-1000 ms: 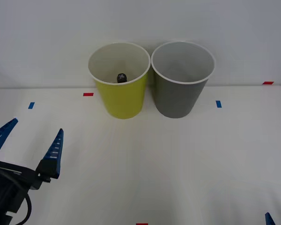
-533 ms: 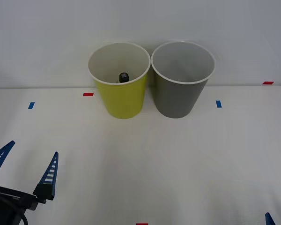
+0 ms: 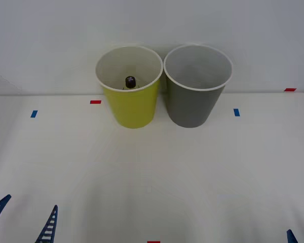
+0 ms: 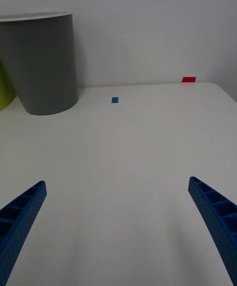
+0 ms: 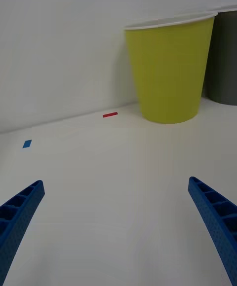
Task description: Put cans in the gray bin and PET bottles in the light green bin.
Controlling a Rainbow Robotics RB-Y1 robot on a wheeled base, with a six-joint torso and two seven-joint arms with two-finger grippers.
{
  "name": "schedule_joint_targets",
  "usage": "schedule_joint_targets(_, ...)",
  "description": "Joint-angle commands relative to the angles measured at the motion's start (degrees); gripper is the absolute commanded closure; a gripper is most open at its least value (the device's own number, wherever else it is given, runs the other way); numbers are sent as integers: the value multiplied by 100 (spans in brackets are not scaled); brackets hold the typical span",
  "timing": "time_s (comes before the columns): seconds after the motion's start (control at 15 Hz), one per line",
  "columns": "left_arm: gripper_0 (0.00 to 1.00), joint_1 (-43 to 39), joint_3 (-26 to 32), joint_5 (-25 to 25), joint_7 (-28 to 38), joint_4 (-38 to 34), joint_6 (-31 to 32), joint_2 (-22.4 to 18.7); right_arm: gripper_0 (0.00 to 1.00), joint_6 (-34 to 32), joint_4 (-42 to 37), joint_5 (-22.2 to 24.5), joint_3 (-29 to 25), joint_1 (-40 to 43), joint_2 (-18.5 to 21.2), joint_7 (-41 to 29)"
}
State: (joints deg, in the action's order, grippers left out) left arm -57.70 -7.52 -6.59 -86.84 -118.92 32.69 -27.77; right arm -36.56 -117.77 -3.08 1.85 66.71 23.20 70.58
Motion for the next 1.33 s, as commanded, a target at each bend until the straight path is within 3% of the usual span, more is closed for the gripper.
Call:
schedule_joint_targets(0.07, 0, -286, -13, 44, -34, 1, 54, 298, 0, 0, 0, 0, 0, 0, 0, 0)
schedule_joint_targets(0.27, 0, -523, 5, 70, -114, -8, 150, 527, 0, 0, 0, 0, 0, 0, 0, 0)
schedule_joint_targets(1.33, 0, -743, -4, 79, -228, -8, 220, 535, 0, 0, 0, 0, 0, 0, 0, 0)
